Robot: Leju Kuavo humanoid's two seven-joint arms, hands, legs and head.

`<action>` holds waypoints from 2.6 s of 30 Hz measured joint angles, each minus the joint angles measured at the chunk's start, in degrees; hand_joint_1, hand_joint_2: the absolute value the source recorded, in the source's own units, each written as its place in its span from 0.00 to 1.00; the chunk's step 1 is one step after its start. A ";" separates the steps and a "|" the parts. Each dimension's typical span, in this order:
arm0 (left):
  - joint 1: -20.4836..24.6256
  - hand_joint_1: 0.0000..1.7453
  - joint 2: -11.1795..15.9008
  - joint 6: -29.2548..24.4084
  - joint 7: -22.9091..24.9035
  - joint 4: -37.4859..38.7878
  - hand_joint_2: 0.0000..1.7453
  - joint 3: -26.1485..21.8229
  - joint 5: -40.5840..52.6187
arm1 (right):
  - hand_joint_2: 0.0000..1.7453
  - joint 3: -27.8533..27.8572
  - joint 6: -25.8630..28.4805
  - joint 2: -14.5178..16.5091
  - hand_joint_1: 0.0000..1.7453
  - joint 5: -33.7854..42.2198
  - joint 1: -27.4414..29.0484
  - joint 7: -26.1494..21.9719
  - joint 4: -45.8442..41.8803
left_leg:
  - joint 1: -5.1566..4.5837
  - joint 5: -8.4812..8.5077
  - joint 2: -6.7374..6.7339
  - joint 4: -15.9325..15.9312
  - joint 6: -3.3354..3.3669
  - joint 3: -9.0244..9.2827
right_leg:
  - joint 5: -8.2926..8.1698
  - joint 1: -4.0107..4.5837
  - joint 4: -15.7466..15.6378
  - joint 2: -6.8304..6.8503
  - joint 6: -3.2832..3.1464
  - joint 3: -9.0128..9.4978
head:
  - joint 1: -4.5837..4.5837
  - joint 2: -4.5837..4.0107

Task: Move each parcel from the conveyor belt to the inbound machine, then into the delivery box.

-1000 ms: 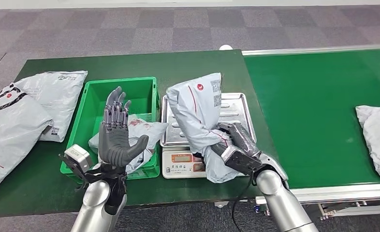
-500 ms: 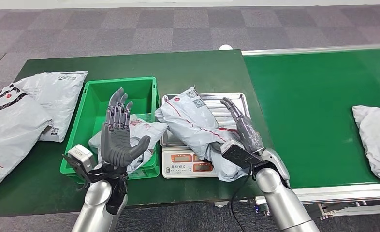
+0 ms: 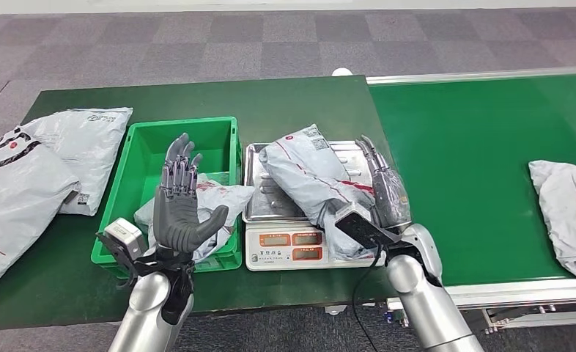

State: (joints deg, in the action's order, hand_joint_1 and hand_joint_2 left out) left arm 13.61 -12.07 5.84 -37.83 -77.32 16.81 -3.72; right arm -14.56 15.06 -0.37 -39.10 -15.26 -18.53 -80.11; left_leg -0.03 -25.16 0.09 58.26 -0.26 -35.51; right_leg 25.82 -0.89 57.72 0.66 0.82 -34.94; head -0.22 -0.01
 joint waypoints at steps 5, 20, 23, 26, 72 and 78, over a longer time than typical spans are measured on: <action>0.93 0.00 0.01 -0.33 -0.23 1.34 1.00 0.01 -0.10 | 1.00 0.23 -5.55 0.02 0.00 13.55 0.32 -7.44 -0.56 | 0.00 0.00 0.00 0.00 0.00 0.01 | 0.00 0.00 0.00 0.00 0.00 -0.01 | 0.00 0.01; 7.39 0.00 -0.03 -4.16 -1.04 15.54 1.00 0.03 1.62 | 1.00 4.57 -21.68 0.46 0.00 37.87 3.01 -21.66 -12.74 | -0.01 0.00 -0.04 0.02 0.00 0.02 | -0.02 -0.01 0.00 -0.03 0.00 -0.01 | 0.00 -0.01; 8.00 0.00 -0.18 -5.22 -0.30 17.50 1.00 0.05 2.97 | 1.00 5.10 -17.31 0.95 0.00 37.32 3.31 -21.72 -15.45 | -0.01 0.00 -0.04 0.02 0.00 0.02 | -0.02 -0.01 0.00 -0.03 0.00 -0.01 | 0.00 0.00; 8.67 0.00 -0.37 -5.75 0.22 19.21 1.00 0.21 3.80 | 1.00 5.21 -14.61 1.24 0.00 36.94 3.33 -21.74 -17.66 | 0.00 0.00 -0.06 0.02 0.00 0.02 | -0.02 0.00 0.00 -0.04 0.00 -0.02 | 0.00 0.01; 34.75 0.00 -9.11 -9.69 39.10 47.87 1.00 57.70 10.17 | 1.00 2.89 -3.98 4.94 0.00 35.65 -2.79 -21.66 -14.25 | -0.09 0.07 0.11 0.05 0.10 -0.01 | -0.11 -0.09 0.00 0.08 0.13 0.08 | 0.00 0.01; 34.92 0.69 -9.11 -13.09 40.34 48.37 1.00 58.26 10.20 | 1.00 2.89 -4.05 5.39 0.00 35.22 -2.76 -21.66 -14.25 | -0.09 0.07 0.09 0.06 0.10 0.00 | -0.11 -0.09 0.00 0.07 0.13 0.08 | 0.00 0.01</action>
State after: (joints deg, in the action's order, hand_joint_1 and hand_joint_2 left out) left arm 48.53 -21.17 -7.25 2.51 -28.95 75.07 6.48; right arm -11.67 11.01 5.03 -3.88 -18.02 -40.19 -94.36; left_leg -0.12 -25.09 0.18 58.31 -0.16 -35.51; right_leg 25.70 -0.98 57.72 0.74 0.95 -34.86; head -0.22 -0.01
